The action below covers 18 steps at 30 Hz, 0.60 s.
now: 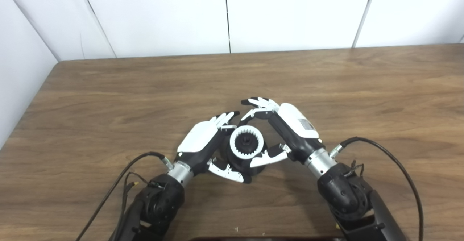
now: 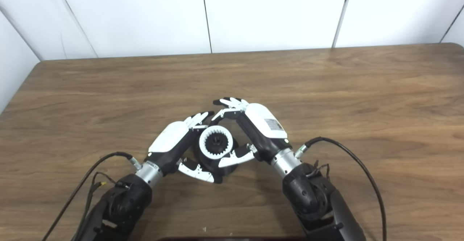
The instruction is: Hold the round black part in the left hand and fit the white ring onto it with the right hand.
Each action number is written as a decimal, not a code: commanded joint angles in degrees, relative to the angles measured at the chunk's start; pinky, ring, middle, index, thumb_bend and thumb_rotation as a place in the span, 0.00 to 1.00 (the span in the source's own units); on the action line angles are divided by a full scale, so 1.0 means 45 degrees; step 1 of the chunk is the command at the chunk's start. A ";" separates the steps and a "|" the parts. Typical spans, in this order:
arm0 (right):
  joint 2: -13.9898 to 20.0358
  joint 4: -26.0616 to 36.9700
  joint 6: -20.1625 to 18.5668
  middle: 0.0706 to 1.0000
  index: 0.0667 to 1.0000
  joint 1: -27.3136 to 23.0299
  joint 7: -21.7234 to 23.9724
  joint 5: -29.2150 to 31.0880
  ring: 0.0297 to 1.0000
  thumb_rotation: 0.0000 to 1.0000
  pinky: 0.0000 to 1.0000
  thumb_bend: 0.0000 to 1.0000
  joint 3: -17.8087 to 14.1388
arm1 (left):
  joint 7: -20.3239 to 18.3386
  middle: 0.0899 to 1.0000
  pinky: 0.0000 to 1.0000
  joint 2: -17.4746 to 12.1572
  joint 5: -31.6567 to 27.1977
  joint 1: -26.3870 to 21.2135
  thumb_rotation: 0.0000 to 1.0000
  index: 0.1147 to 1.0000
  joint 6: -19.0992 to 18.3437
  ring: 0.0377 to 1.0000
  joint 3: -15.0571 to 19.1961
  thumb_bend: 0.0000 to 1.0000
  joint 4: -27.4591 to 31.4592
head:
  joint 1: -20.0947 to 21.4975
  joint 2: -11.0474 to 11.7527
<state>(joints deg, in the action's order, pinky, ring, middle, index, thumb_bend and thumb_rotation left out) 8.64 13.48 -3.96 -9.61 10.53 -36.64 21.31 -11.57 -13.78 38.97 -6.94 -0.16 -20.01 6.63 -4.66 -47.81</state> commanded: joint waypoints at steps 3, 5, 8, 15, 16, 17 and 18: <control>0.0234 -0.0214 -0.0348 0.90 0.54 -0.0127 0.0241 -0.0309 0.94 0.23 0.95 0.62 -0.0119 | -0.0026 1.00 1.00 -0.0088 -0.0043 -0.0115 0.34 0.55 0.0145 1.00 0.0000 1.00 0.0555 | -0.0015 -0.0027; 0.0340 -0.0146 -0.0538 0.91 0.67 -0.0130 0.0480 -0.0408 0.95 0.33 0.94 0.76 -0.0088 | -0.0042 1.00 1.00 -0.0092 -0.0052 -0.0120 0.34 0.55 0.0092 1.00 -0.0010 1.00 0.0566 | -0.0015 -0.0027; 0.0428 0.0104 -0.0980 0.96 0.83 -0.0144 0.0992 -0.0493 0.98 0.36 0.95 0.87 -0.0060 | -0.0026 1.00 1.00 -0.0108 -0.0090 -0.0145 0.34 0.55 0.0120 1.00 -0.0009 1.00 0.0531 | -0.0022 -0.0058; 0.0766 0.0670 -0.1898 1.00 1.00 -0.0202 0.2030 -0.0775 1.00 0.38 0.94 1.00 0.0099 | -0.0038 1.00 1.00 -0.0116 -0.0089 -0.0180 0.34 0.56 0.0071 1.00 0.0009 1.00 0.0491 | -0.0008 -0.0075; 0.0798 0.0706 -0.1967 1.00 1.00 -0.0207 0.2104 -0.0785 1.00 0.38 0.94 1.00 0.0105 | -0.0031 1.00 1.00 -0.0118 -0.0084 -0.0184 0.34 0.56 0.0076 1.00 0.0011 1.00 0.0483 | -0.0004 -0.0075; 0.0825 0.0739 -0.2045 1.00 1.00 -0.0214 0.2163 -0.0789 1.00 0.38 0.94 1.00 0.0117 | -0.0015 1.00 1.00 -0.0117 -0.0097 -0.0184 0.34 0.56 0.0094 1.00 0.0020 1.00 0.0468 | -0.0004 -0.0075; 0.0863 0.0777 -0.2101 1.00 1.00 -0.0220 0.2241 -0.0801 1.00 0.37 0.94 1.00 0.0124 | -0.0003 1.00 1.00 -0.0115 -0.0084 -0.0188 0.34 0.56 0.0096 1.00 0.0019 1.00 0.0461 | 0.0008 -0.0082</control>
<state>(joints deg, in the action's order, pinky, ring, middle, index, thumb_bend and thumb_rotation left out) 11.18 15.81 -12.65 -9.37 19.49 -38.99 21.95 -11.92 -13.67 38.40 -6.78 -0.78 -20.19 7.12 -4.66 -48.08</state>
